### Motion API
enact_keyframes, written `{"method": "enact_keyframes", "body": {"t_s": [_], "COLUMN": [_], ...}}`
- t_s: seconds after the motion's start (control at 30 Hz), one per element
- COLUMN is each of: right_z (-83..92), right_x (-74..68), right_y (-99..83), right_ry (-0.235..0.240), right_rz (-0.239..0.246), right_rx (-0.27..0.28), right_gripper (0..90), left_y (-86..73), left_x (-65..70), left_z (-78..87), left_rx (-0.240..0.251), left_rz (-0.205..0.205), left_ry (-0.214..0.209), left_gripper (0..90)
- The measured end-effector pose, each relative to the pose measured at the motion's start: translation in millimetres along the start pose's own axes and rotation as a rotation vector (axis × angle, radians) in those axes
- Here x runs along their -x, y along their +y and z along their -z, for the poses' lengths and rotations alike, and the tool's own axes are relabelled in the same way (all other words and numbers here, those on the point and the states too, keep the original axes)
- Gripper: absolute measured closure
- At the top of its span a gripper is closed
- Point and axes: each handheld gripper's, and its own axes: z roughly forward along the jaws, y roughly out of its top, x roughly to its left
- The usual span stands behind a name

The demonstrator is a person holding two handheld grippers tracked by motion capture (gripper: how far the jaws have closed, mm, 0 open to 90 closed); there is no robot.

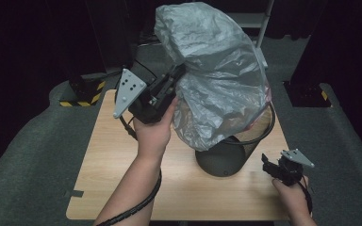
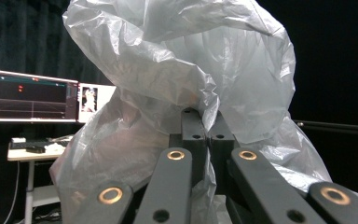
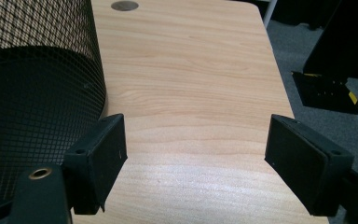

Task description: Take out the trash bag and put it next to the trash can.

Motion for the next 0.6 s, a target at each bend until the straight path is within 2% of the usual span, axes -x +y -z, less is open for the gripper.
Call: {"method": "enact_keyframes", "body": {"t_s": [0.6], "right_z": [-9.0], "right_x": [-1.6], "right_y": [-6.0], "right_ry": [-0.017], "right_rz": [0.006], "right_rx": [-0.051], "right_gripper": [20.1], "left_y": [21.7], "left_x": [-35.3], "left_z": [45.1], "left_rx": [0.047], "left_rz": [-0.009], "left_ry": [0.095], "left_gripper": [88.8]}}
